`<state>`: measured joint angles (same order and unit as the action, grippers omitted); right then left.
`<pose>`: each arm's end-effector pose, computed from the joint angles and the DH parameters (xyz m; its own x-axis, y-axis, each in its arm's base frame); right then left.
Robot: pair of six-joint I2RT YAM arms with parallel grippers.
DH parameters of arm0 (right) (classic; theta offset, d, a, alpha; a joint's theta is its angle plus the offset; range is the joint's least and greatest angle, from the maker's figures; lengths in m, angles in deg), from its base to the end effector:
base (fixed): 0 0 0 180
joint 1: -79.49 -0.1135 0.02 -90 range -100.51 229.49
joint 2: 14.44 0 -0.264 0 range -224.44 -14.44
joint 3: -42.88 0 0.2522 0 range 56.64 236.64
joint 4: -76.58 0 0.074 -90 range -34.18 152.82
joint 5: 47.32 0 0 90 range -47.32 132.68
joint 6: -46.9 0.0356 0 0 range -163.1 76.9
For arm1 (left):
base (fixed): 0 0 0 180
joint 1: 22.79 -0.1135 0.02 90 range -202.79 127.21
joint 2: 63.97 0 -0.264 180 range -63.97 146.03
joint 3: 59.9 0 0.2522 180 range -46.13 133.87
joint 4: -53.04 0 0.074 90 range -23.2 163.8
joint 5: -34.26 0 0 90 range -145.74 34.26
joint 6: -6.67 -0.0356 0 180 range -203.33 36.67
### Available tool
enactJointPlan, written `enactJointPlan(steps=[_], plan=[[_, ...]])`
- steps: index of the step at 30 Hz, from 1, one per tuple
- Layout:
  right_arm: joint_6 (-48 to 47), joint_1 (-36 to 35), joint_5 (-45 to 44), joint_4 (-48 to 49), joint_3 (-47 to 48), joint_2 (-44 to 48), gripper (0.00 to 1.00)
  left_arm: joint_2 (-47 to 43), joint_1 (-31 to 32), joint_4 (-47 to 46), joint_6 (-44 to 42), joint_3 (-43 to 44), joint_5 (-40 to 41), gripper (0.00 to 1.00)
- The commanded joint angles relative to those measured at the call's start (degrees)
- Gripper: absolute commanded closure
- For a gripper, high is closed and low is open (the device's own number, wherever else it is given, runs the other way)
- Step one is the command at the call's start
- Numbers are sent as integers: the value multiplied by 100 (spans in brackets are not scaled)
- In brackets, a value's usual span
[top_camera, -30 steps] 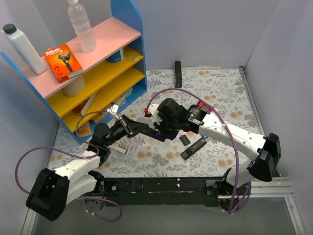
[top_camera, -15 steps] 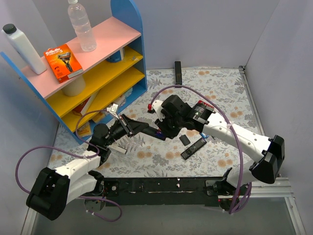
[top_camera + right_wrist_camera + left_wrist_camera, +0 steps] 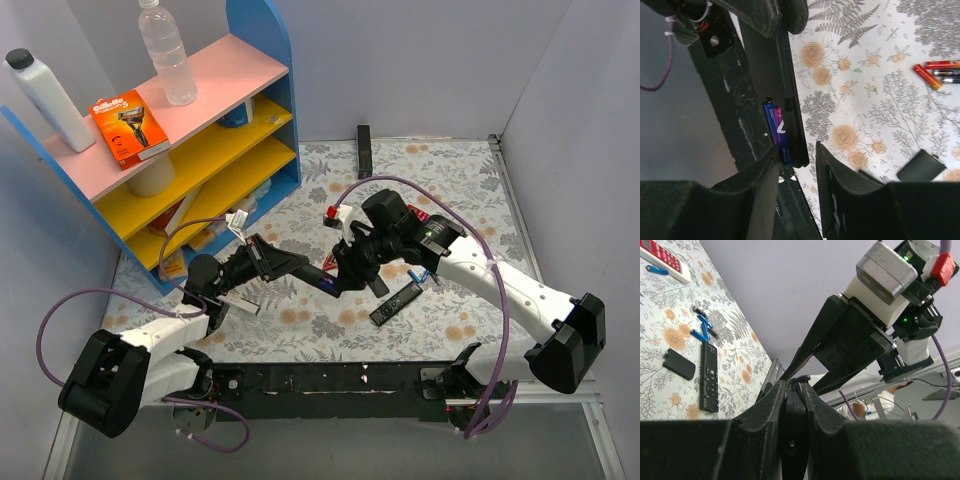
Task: Load the batteries into the remote control
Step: Load the battery into the remote control.
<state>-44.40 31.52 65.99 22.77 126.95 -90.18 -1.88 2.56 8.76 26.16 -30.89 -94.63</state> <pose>0.1765 0.2169 0.3298 -0.4576 -0.5388 -0.7074 -0.8785 0.3967 0.2662 0.1780 -0.1090 0.2289 -0.8974 -0.3868 0.2123 -0.1314 -0.2251 -0.9654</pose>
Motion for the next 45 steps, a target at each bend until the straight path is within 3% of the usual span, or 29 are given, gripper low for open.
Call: enactJointPlan(steps=[1, 5, 9, 18, 22, 27, 32, 38, 45], plan=[[7, 226, 533, 770, -376, 42, 62, -21, 111, -1428, 1223, 260, -742, 100], [-19, 375, 903, 780, -456, -1, 66, 14, 111, -1658, 1311, 277, -804, 100], [-63, 411, 1035, 762, -509, -72, 79, 49, 111, -1860, 1408, 295, -865, 100], [86, 428, 1238, 1008, -298, -291, 90, 41, 120, -1711, 1338, 374, -936, 100], [86, 428, 1255, 1052, -131, -415, 87, -73, 120, -1334, 1163, 391, -901, 100], [297, 428, 1501, 1245, -104, -423, 66, -319, 120, -9, 513, 505, -743, 100], [516, 420, 1747, 1526, -183, -467, 58, -478, 120, 618, 55, 690, -698, 100], [666, 420, 2072, 1685, -201, -617, 57, -452, 129, 339, 133, 612, -734, 100], [710, 420, 2178, 1764, -307, -661, 73, -469, 120, 170, 195, 585, -751, 100]])
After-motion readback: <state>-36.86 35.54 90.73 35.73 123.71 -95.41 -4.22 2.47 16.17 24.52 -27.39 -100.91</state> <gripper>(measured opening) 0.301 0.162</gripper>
